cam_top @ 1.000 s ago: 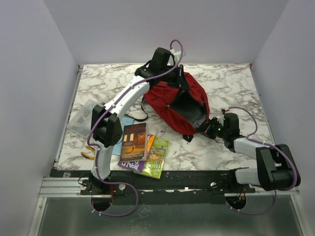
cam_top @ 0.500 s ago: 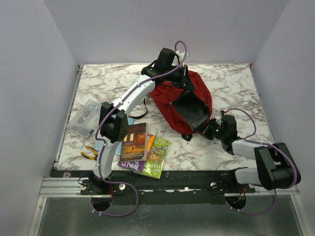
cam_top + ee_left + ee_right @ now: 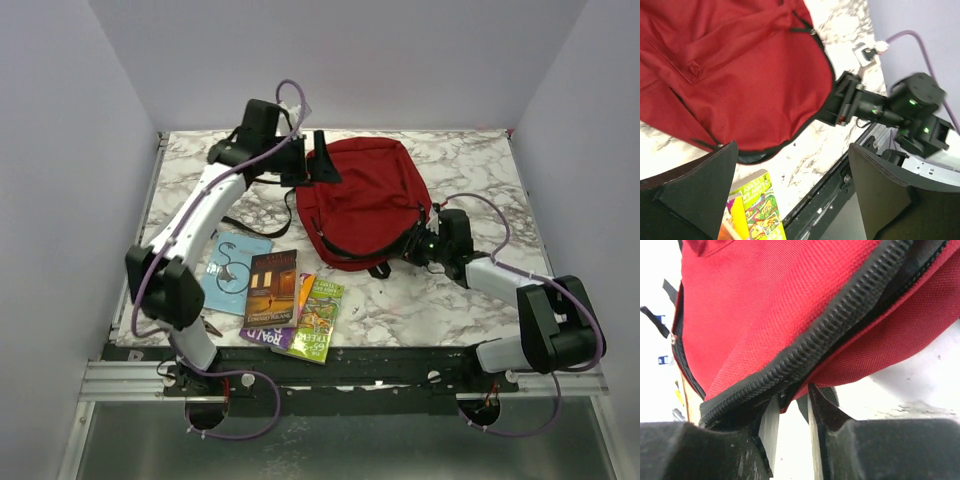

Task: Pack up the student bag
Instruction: Unzip the student bag at the center of the board, then pick up the book from the center of the board.

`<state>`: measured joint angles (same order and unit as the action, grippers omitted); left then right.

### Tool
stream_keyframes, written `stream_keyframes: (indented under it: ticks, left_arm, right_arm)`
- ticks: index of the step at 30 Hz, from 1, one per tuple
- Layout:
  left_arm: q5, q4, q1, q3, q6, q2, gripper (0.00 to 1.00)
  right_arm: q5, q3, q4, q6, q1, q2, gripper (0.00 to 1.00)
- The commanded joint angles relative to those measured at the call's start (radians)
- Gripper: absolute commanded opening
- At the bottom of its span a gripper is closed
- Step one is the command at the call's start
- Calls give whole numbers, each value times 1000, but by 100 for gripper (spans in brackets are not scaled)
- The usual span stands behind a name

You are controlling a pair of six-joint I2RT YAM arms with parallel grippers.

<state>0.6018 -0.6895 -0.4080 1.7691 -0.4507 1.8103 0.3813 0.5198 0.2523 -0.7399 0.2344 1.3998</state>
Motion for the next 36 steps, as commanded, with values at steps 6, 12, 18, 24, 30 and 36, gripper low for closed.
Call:
stream_keyframes:
  ticks: [6, 12, 18, 24, 30, 36]
  left_arm:
    - [-295, 134, 49, -387, 148, -555, 94]
    - [-393, 259, 54, -545, 142, -745, 93]
    - [-410, 346, 53, -611, 139, -853, 93]
    - [-503, 339, 54, -622, 138, -885, 92]
    - [-524, 348, 51, -632, 149, -882, 93]
    - [-498, 352, 51, -634, 132, -847, 92]
  right_arm:
    - [-90, 69, -495, 215, 7, -141, 51]
    - [-161, 158, -631, 152, 59, -312, 57]
    - [-185, 261, -529, 21, 278, -280, 61]
    - [-85, 346, -205, -122, 495, 20, 67]
    - [-117, 479, -96, -206, 596, 246, 73]
    - [-249, 557, -134, -186, 611, 345, 79]
